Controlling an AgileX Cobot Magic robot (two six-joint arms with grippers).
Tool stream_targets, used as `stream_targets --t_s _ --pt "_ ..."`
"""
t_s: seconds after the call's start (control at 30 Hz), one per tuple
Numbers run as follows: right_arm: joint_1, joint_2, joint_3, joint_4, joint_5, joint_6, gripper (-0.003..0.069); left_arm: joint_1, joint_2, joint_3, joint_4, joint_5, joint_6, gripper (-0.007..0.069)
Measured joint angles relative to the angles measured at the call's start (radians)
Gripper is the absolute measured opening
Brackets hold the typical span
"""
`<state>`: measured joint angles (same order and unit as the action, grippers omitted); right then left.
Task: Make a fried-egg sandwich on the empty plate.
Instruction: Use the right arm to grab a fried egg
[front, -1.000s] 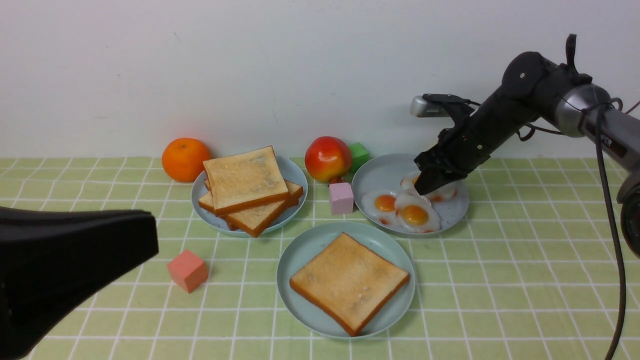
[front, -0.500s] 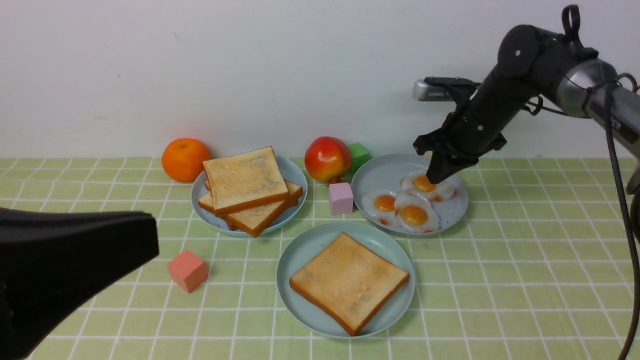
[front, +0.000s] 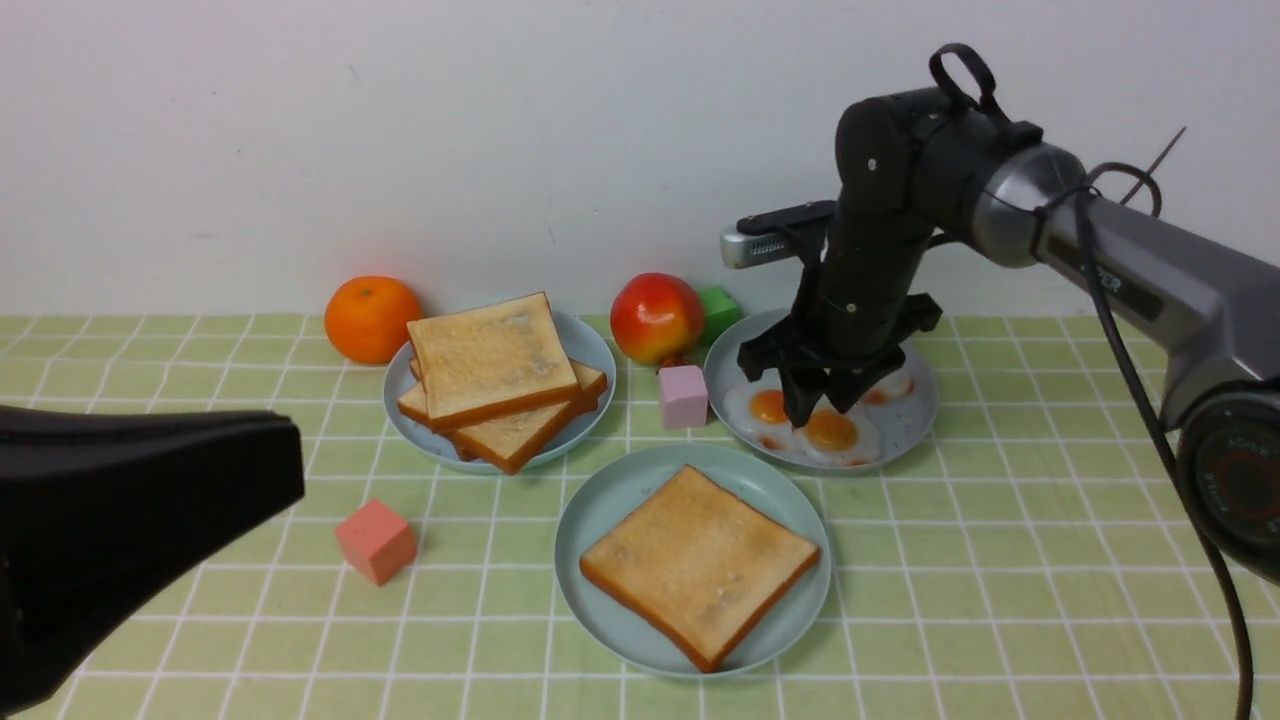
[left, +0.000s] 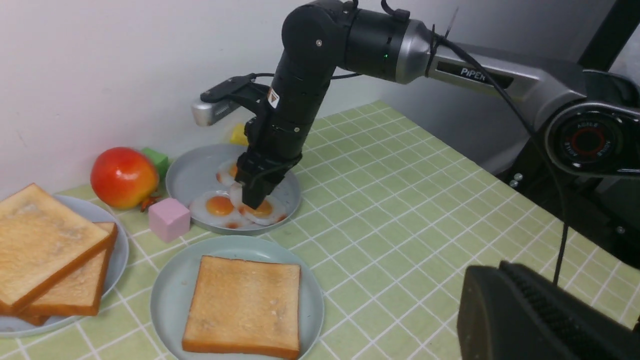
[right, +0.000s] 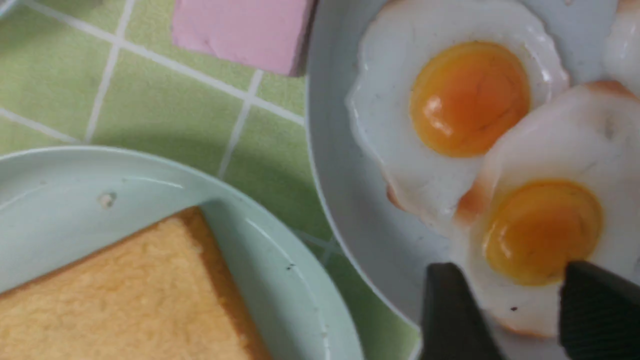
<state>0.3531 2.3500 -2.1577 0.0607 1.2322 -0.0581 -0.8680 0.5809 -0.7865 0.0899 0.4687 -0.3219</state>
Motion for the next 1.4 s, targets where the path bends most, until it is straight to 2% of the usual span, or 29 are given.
stream_targets --t_s 0.03,0.1,0.13,0.27,0.33,0.43,0.63,0.83,1.3,1.33,1.37,1.4 --pt "-0.003 0.002 0.0 -0.014 -0.003 0.0 0.0479 0.0 0.0 0.0 0.017 0.006 0.0 0.0021" --pt "-0.004 0.005 0.0 -0.024 -0.007 0.0 0.0525 0.0 0.0 0.0 0.023 0.011 0.0 0.0021" --pt "-0.004 0.014 0.0 -0.035 -0.019 0.0 0.0582 0.0 0.0 0.0 0.032 0.015 0.0 0.0021" --pt "-0.004 0.058 0.0 -0.054 -0.068 0.008 0.0668 0.0 0.0 0.0 0.053 0.018 0.0 0.0024" --pt "-0.004 0.074 0.0 -0.061 -0.081 0.028 0.0669 0.0 0.0 0.0 0.059 0.018 0.0 0.0027" --pt "-0.004 0.076 -0.001 -0.068 -0.103 0.046 0.0655 0.0 0.0 0.0 0.061 0.02 0.0 0.0029" --pt "-0.003 0.083 -0.005 -0.068 -0.106 0.052 0.0567 0.0 0.0 0.0 0.062 0.02 0.0 0.0029" --pt "-0.003 0.093 -0.014 -0.051 -0.095 0.03 0.0443 0.0 0.0 0.0 0.062 0.02 0.0 0.0036" --pt "-0.003 0.074 -0.018 -0.061 -0.06 -0.024 0.0435 0.0 0.0 0.0 0.062 0.02 0.0 0.0039" --pt "-0.003 0.061 -0.018 -0.061 -0.047 -0.025 0.0373 0.0 0.0 0.0 0.062 0.02 0.0 0.0039" --pt "-0.003 0.061 -0.018 -0.061 -0.044 -0.025 0.0373 0.0 0.0 0.0 0.062 0.02 0.0 0.0039" --pt "-0.003 0.047 -0.019 -0.061 -0.032 -0.026 0.024 0.0 0.0 0.0 0.062 0.02 0.0 0.0039"
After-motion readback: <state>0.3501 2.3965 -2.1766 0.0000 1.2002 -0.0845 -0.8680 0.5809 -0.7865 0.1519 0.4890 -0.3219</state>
